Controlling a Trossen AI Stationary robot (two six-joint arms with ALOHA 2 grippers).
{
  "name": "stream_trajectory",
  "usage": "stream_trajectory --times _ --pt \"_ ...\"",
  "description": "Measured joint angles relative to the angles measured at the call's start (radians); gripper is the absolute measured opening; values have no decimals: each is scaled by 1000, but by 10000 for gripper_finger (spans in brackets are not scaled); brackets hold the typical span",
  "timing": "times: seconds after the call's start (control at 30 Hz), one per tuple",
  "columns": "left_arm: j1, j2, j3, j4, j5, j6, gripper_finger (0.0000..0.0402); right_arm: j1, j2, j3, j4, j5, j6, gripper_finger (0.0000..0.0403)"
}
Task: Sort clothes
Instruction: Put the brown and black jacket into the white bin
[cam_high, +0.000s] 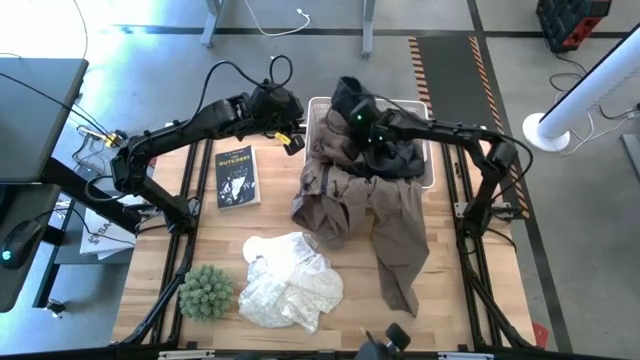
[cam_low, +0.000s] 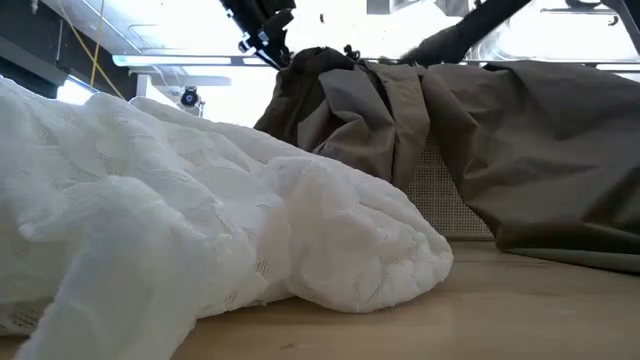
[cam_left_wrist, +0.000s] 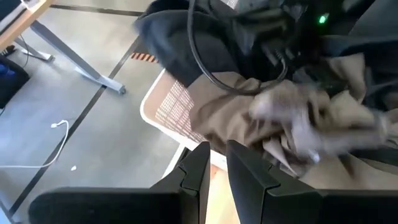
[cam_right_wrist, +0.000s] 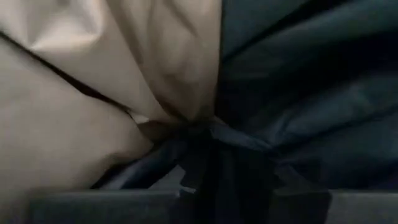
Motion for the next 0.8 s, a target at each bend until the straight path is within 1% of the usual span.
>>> stream_trajectory --times 0.13,0.23,0.37,0.5,0.57,0.6,0.7,0.8 --pt "0 0 0 -1 0 -7 50 -37 19 -103 76 -86 25 61" --pt "0 0 0 3 0 -7 50 -56 24 -128 109 -128 40 61" --pt "0 0 0 7 0 -9 50 -42 -1 -67 40 -123 19 61" --pt "0 0 0 6 -10 -9 50 24 -72 72 -113 -82 -42 61" --pt "-5 -1 0 -3 -40 -9 50 70 -109 140 -227 -32 -62 61" --pt "-10 -1 0 -12 -64 -9 50 97 -127 167 -284 11 -70 61" --pt "-39 -1 0 -62 -156 -9 50 197 -209 221 -408 172 -58 61" --pt "-93 -6 -1 -148 -258 -21 50 345 -319 226 -492 344 5 61"
